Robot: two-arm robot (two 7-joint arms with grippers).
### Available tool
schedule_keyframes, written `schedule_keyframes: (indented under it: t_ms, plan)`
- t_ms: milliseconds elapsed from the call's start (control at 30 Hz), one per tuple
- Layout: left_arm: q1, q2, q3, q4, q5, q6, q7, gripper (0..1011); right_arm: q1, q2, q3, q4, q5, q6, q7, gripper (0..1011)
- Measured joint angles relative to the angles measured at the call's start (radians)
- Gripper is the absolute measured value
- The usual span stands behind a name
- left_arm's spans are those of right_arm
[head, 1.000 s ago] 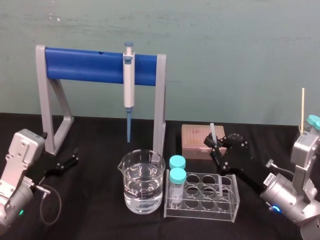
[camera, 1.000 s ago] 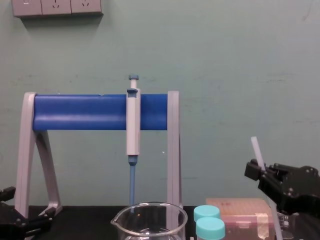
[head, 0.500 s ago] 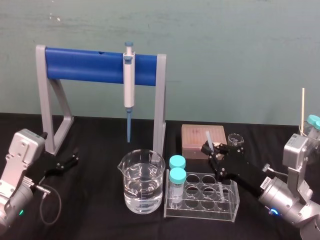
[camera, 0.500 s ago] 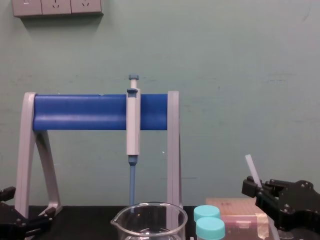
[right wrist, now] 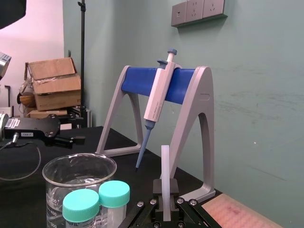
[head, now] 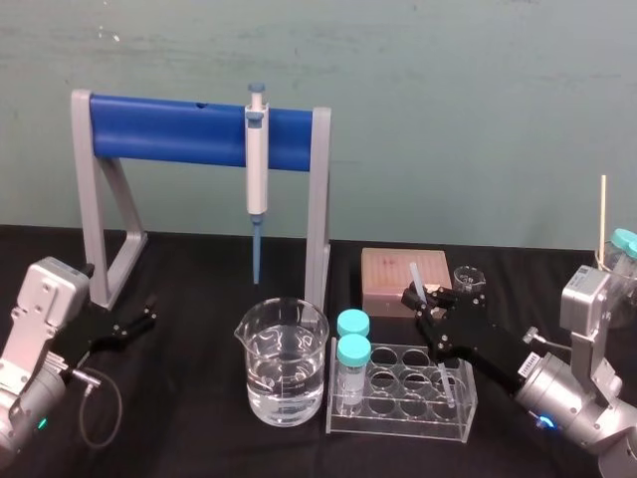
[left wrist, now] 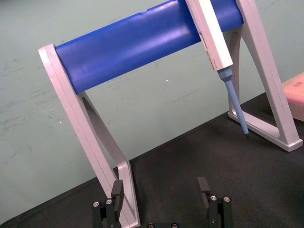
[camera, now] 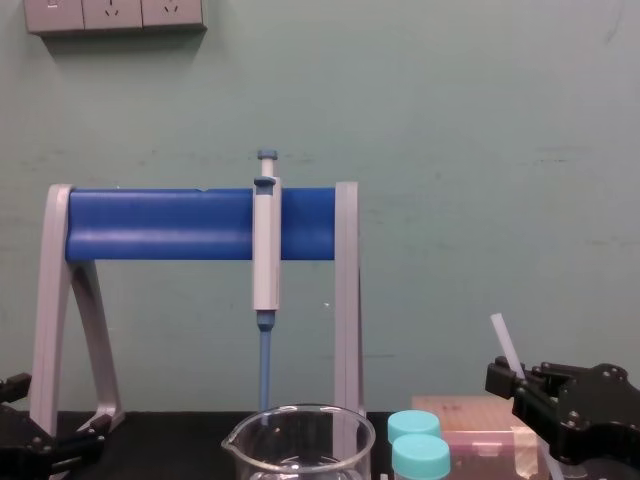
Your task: Pick up the stirring rod with one hand, then place it down.
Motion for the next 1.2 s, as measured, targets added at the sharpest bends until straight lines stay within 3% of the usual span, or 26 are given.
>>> schedule_keyframes:
  t_ms: [233, 400, 667, 700, 1200]
  plan:
    - [0.000, 0.000, 0.000, 0.000, 0.000, 0.000, 0.000, 1000, 0.000, -0.001, 0.001, 0.000, 0.002, -0.002, 0.002, 75]
    - [0.000, 0.000, 0.000, 0.000, 0.000, 0.000, 0.000, 1000, 0.000, -0.001, 0.001, 0.001, 0.003, -0.003, 0.003, 179]
    - [0.000, 0.000, 0.000, 0.000, 0.000, 0.000, 0.000, 1000, 0.000, -0.001, 0.002, 0.001, 0.004, -0.004, 0.004, 429]
    - [0.000, 0.000, 0.000, 0.000, 0.000, 0.000, 0.000, 1000, 0.000, -0.001, 0.002, 0.001, 0.004, -0.004, 0.004, 498]
    - [0.000, 0.000, 0.000, 0.000, 0.000, 0.000, 0.000, 1000, 0.000, -0.001, 0.002, 0.001, 0.005, -0.005, 0.005, 935]
